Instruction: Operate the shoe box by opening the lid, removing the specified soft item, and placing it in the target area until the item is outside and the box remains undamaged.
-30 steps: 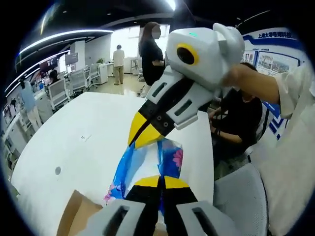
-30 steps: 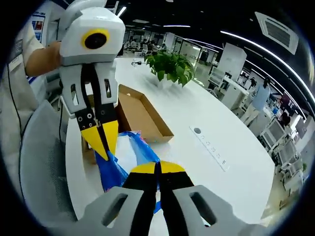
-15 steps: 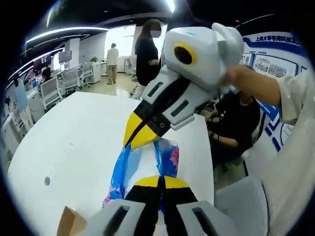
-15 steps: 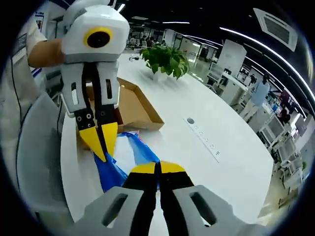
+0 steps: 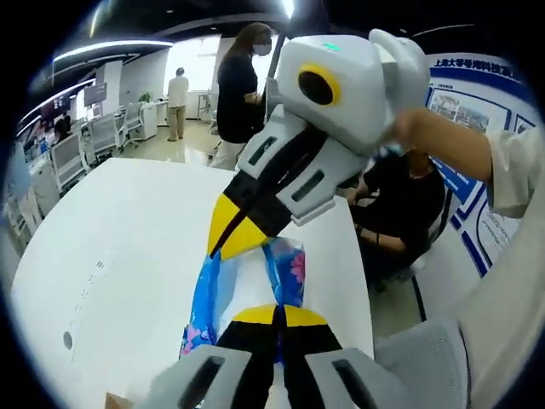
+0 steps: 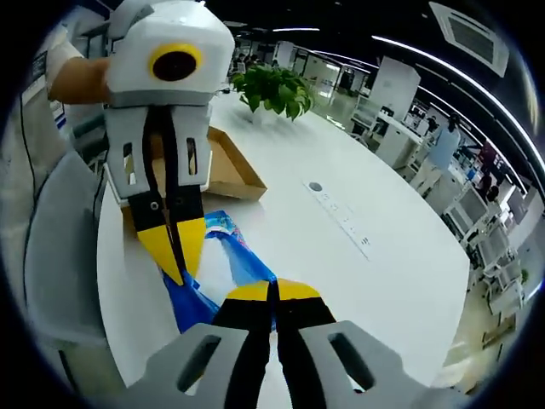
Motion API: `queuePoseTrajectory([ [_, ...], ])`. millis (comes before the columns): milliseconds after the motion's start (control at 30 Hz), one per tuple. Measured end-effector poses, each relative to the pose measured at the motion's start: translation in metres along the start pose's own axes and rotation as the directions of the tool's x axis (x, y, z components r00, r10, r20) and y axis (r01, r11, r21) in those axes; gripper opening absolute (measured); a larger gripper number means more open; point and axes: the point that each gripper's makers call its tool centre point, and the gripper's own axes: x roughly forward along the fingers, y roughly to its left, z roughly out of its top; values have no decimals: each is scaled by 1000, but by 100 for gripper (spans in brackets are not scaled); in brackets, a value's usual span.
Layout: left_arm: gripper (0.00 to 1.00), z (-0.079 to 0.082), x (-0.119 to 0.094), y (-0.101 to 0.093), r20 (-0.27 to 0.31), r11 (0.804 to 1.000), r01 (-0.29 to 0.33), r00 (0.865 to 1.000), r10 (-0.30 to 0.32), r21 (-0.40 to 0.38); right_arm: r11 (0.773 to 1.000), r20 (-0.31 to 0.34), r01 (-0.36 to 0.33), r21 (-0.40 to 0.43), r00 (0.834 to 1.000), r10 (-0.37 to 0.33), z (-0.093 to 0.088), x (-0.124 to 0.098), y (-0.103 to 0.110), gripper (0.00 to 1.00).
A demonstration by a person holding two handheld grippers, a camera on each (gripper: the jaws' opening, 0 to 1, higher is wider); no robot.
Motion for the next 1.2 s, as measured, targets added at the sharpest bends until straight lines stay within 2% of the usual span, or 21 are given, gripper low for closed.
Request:
queuePoseTrajectory([
  [467, 0, 18, 39, 7, -33, 997, 76, 997, -76, -4, 1000, -34, 17, 21, 999, -16, -34, -4, -29, 0],
  [900, 0, 18, 80, 19, -63, 993, 115, 991, -116, -10, 1000, -91, 20, 23, 996, -18, -66, 6, -39, 0],
  [1200, 0, 4, 103, 28, -87, 992, 127, 988, -129, -26, 999, -135, 18, 30, 991, -14, -93, 25, -41, 0],
])
